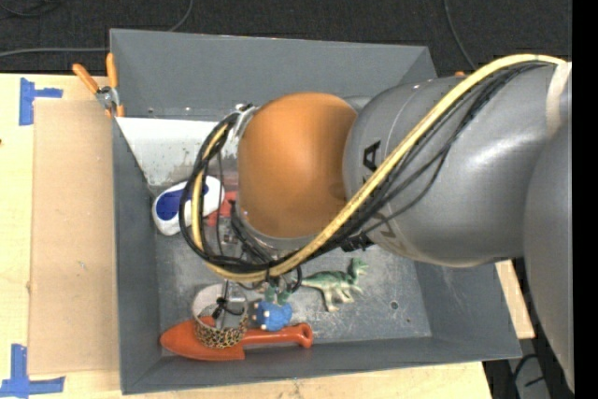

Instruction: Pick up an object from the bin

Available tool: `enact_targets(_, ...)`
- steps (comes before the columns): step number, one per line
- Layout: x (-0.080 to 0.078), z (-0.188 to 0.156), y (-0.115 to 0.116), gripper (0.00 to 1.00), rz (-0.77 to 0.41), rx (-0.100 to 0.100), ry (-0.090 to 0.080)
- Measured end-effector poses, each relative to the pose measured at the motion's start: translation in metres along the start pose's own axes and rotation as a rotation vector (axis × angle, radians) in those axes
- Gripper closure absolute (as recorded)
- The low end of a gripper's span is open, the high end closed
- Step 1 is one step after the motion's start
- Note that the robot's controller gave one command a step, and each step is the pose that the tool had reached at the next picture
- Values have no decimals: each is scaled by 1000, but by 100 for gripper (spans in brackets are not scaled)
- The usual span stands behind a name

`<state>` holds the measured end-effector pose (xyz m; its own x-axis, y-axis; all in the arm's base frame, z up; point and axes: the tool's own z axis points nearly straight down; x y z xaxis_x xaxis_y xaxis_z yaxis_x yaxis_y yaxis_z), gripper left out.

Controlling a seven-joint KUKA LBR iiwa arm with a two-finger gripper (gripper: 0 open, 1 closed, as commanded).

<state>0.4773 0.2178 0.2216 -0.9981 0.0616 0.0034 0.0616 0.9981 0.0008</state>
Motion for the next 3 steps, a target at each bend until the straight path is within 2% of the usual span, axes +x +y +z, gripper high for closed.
enact_targets(1,2,88,-5,0,-115,4,10)
enact_targets(2,-5,66,1,0,-31,-2,-3)
enact_targets(3,-5,141,-8,0,-298,-4,-7)
